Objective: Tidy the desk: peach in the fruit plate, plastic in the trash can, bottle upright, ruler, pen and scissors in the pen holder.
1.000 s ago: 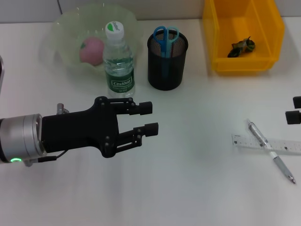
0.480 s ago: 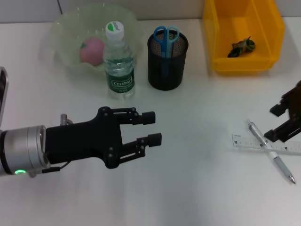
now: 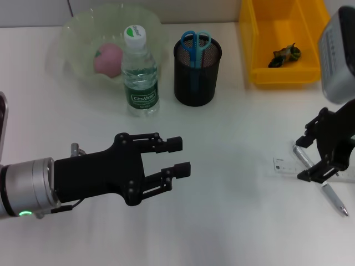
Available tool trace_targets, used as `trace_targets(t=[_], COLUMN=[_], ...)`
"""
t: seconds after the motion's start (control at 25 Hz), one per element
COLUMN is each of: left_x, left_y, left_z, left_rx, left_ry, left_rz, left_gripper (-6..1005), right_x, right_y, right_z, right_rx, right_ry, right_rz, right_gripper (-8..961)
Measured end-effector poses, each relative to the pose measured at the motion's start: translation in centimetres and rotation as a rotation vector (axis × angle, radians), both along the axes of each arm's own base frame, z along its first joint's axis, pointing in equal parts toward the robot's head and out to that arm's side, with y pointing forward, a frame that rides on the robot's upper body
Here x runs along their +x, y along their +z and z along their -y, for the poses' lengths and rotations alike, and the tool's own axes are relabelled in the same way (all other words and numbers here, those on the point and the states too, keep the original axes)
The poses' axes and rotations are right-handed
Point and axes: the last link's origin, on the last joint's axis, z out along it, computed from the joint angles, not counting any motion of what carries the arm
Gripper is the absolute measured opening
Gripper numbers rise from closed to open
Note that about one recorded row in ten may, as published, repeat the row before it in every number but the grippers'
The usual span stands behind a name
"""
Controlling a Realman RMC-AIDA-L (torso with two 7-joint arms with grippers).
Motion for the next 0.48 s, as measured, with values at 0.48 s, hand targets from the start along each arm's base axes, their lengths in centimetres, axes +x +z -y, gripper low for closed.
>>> trace_targets(t=[0.48], left_x=[0.0], left_y=[-0.1], left_z=[-0.1], left_rx=[0.01], left_ry=[0.014], left_rz=[0.001], left_gripper=[457], right_x=[2.4], right_y=[-2.1], right_z=[0.1], right_rx=[-0.002], right_ry=[0.074], right_rz=[0.039], right_gripper=[705])
